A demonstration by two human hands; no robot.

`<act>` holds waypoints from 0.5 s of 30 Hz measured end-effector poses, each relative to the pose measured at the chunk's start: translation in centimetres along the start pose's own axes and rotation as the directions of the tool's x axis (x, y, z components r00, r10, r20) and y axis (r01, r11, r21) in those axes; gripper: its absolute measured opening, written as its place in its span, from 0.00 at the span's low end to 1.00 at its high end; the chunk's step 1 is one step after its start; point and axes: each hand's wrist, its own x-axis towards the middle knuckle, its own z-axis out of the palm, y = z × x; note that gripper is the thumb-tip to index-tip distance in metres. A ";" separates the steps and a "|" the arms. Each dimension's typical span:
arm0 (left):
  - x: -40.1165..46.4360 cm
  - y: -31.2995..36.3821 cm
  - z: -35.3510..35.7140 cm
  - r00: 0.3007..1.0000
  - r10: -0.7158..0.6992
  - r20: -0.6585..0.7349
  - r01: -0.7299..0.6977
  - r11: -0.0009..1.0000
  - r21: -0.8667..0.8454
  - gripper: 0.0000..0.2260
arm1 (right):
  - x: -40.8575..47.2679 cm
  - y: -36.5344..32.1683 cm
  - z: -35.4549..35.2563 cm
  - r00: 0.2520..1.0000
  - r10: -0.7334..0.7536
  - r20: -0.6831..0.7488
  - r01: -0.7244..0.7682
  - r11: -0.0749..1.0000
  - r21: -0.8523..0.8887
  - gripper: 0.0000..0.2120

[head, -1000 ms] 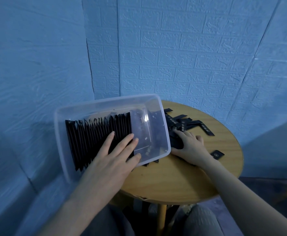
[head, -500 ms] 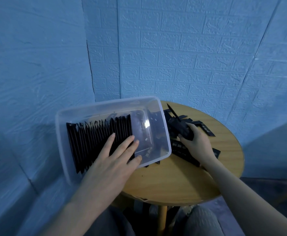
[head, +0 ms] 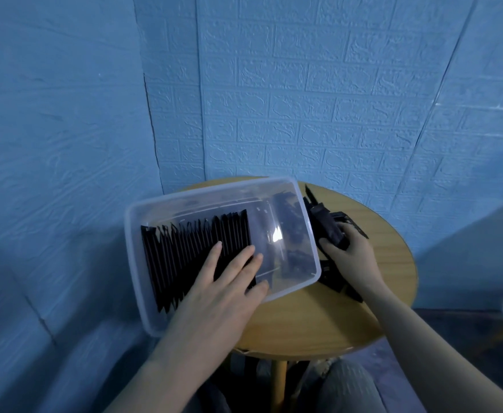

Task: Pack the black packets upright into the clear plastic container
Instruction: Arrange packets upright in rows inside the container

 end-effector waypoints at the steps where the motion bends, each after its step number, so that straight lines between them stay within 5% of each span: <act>1: 0.0 0.0 0.1 1.000 -0.002 0.005 0.002 1.000 -0.006 0.27 | 0.1 0.1 -0.2 0.999 0.015 0.048 -0.009 0.993 -0.118 0.10; 5: -0.2 -0.2 0.4 0.999 -0.009 0.031 0.009 1.000 0.008 0.30 | 0.7 -0.1 -0.9 0.963 0.107 0.246 -0.022 0.944 -0.328 0.15; 9: -0.6 -1.0 0.6 0.999 -0.025 0.028 0.024 0.999 0.031 0.30 | 1.8 -0.1 -1.1 0.901 0.209 0.379 -0.088 0.946 -0.312 0.41; 12: -0.9 -1.5 0.4 0.999 -0.046 0.026 0.045 0.998 0.039 0.30 | 2.9 1.1 0.1 0.807 0.309 0.503 0.022 0.836 -0.549 0.55; 15: -1.1 -1.8 0.3 0.998 -0.050 0.034 0.049 0.998 0.039 0.31 | 3.4 1.5 0.9 0.766 0.296 0.571 0.149 0.782 -0.605 0.62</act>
